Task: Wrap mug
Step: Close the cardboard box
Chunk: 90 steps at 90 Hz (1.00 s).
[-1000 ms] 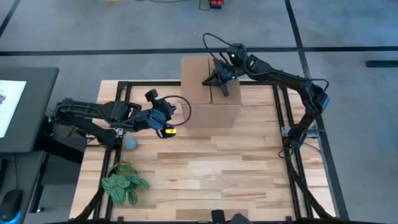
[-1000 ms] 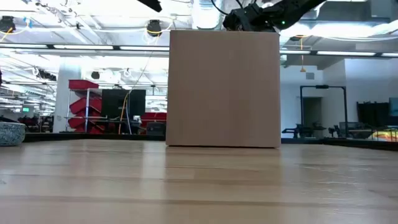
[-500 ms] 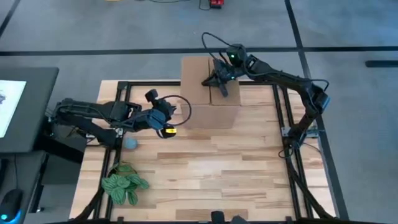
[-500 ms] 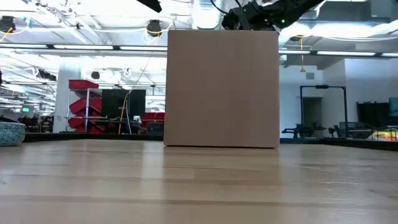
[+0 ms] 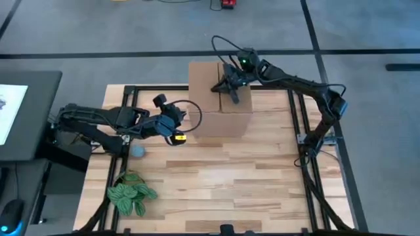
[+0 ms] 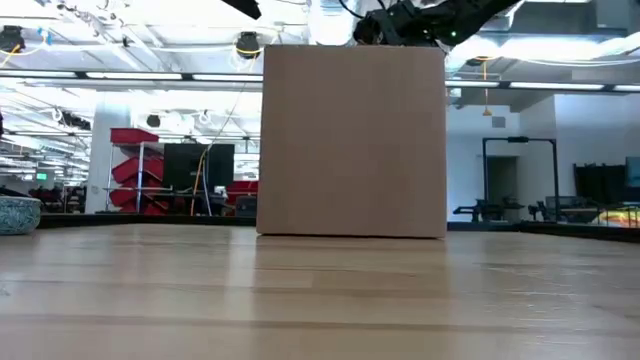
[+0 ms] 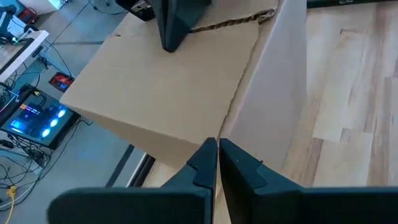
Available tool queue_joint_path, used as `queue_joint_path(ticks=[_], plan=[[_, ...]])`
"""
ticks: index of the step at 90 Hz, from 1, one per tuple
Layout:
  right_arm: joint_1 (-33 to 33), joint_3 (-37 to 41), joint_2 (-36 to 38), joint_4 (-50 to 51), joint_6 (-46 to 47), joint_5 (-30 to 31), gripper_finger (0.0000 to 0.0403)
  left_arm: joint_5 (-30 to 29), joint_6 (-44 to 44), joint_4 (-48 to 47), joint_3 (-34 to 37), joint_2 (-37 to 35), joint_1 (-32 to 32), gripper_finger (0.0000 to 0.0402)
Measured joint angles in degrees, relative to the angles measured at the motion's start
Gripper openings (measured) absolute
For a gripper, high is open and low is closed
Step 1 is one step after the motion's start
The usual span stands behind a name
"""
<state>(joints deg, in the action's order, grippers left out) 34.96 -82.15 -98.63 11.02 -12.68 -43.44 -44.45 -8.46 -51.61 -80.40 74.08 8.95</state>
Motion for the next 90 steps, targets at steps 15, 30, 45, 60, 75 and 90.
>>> queue_joint_path(ticks=[15, 30, 45, 60, 75, 90], plan=[[-0.11, 0.0, -0.02, -0.41, 0.01, 0.02, 0.0, 0.02, 0.27, -0.01, 0.0, 0.0, 0.0, 0.0], [-0.11, 0.04, -0.03, -1.32, 0.85, 0.0, 0.0, 0.04, -0.55, -0.29, 0.0, 0.02, 0.0, 0.0], [-0.11, 0.02, -0.04, -1.33, 0.84, 0.0, 0.0, 0.04, -2.68, -0.86, 0.0, 0.04, 0.01, 0.0], [-0.24, -0.02, -0.04, -1.15, 1.12, 0.0, 0.0, 1.71, -6.61, -2.04, 0.13, -2.05, 0.02, 0.0], [-0.17, -0.13, -0.02, -0.49, 1.72, 0.02, 0.0, 5.88, -6.85, 2.16, 0.11, -6.21, 1.9, 0.0], [-0.17, -0.11, 0.04, 0.07, 1.89, 0.0, 0.0, 6.12, -6.4, 4.44, 0.18, -10.18, 4.1, 0.0]])
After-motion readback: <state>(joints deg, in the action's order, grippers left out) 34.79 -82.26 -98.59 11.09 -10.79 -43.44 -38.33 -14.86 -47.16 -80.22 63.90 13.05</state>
